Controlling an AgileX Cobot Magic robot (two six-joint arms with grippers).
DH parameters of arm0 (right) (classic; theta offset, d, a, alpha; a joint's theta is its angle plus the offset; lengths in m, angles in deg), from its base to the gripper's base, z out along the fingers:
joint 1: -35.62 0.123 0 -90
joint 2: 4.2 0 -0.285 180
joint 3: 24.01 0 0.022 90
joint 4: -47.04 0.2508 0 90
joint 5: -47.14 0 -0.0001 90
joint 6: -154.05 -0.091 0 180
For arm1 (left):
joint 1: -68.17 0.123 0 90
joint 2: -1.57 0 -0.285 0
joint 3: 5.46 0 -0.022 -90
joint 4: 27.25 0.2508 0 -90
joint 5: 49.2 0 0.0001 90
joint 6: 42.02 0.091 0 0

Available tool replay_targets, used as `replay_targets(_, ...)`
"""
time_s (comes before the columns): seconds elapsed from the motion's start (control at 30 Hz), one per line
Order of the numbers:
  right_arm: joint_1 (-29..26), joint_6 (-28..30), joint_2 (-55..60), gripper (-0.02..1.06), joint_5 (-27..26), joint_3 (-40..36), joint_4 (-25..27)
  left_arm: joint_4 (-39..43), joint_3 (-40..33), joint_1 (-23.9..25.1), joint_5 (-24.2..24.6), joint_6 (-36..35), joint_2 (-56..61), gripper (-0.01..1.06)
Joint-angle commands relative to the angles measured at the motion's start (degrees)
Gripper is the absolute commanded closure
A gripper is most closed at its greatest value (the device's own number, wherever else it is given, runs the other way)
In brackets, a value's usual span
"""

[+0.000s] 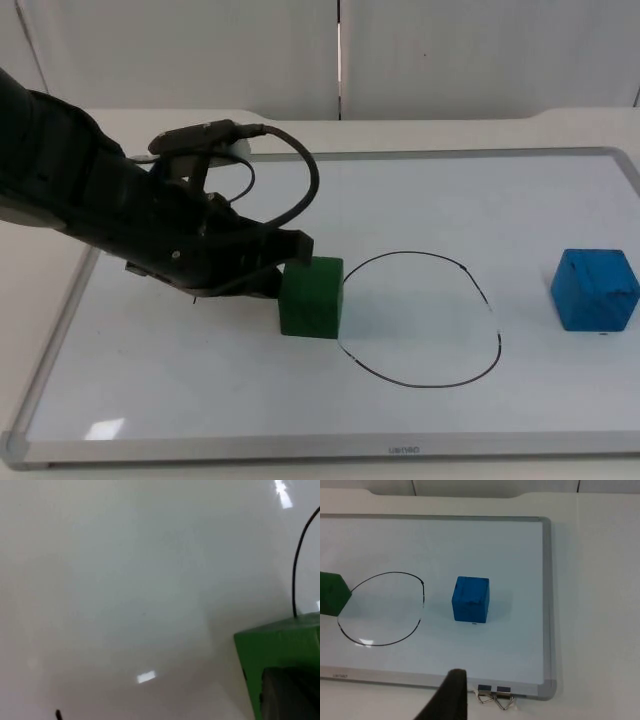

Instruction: Push the two cubes into the marked area.

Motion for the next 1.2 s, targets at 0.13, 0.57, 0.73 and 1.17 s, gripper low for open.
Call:
replay_targets(0.13,-0.5,0.0,-0.2,-0.01,-0.4,-0.1,0.0,0.9,0.1,-0.3,2.6,-0.3,-0.1,1.05)
replay_targets(0.57,-0.5,0.0,-0.2,-0.01,-0.4,-0.1,0.0,6.1,0.1,-0.3,2.5,-1.0,-0.1,1.05)
replay_targets(0.73,-0.5,0.0,-0.2,-0.01,-0.4,-0.1,0.0,6.1,0.1,-0.3,2.8,-1.0,-0.1,1.05)
replay_targets(1.17,-0.5,0.0,-0.2,-0.01,-0.4,-0.1,0.0,4.0,0.1,-4.5,-0.1,-2.4,-0.1,1.05)
